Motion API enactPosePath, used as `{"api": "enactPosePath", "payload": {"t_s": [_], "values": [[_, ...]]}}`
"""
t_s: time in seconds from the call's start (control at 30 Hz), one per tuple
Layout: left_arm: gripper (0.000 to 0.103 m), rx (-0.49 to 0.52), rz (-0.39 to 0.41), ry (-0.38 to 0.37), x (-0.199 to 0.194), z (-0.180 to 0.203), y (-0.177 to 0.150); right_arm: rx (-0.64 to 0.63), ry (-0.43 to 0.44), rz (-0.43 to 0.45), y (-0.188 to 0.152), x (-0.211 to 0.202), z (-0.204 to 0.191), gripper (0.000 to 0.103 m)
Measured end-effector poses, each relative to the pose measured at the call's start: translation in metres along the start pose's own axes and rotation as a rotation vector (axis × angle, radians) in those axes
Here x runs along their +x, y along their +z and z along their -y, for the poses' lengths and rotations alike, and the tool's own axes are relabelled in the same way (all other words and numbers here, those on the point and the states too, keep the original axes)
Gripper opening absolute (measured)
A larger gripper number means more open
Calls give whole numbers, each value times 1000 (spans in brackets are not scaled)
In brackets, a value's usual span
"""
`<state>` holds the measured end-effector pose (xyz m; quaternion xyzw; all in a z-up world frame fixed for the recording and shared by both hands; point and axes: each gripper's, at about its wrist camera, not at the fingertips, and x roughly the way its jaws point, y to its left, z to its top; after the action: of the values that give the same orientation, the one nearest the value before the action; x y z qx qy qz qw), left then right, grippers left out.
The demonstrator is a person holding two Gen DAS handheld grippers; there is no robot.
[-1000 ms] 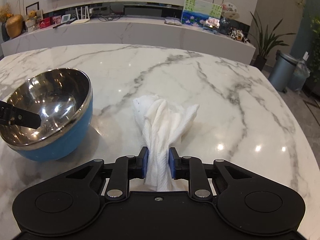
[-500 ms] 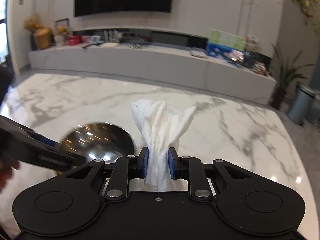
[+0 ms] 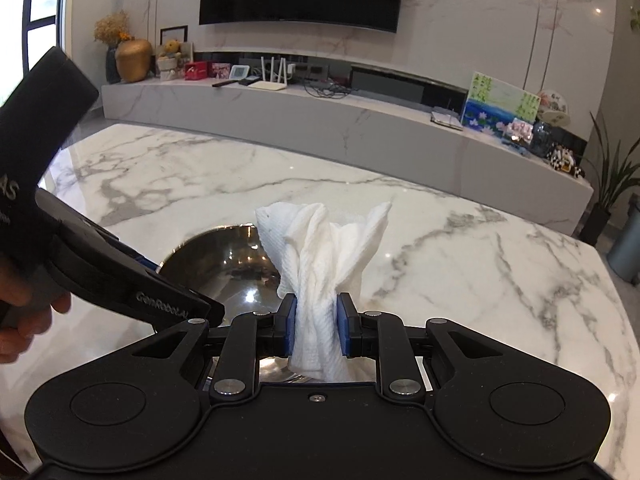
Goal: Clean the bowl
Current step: 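Lift the cloth with the right gripper into the bowl while the left gripper grasps the bowl rim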
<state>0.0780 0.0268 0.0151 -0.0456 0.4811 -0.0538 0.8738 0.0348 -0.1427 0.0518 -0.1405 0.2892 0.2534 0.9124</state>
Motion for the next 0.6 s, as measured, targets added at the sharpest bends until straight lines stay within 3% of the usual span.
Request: {"api": "enactPosePath", "payload": {"t_s": [0.23, 0.37, 0.6], "values": [[42, 40, 52, -14, -1, 10, -1, -24, -24, 1, -6, 3, -2, 19], [25, 74, 94, -29, -5, 17, 2, 11, -9, -11, -10, 3, 4, 19], [20, 139, 129, -8, -7, 28, 0, 43, 31, -25, -17, 2, 11, 19]]}}
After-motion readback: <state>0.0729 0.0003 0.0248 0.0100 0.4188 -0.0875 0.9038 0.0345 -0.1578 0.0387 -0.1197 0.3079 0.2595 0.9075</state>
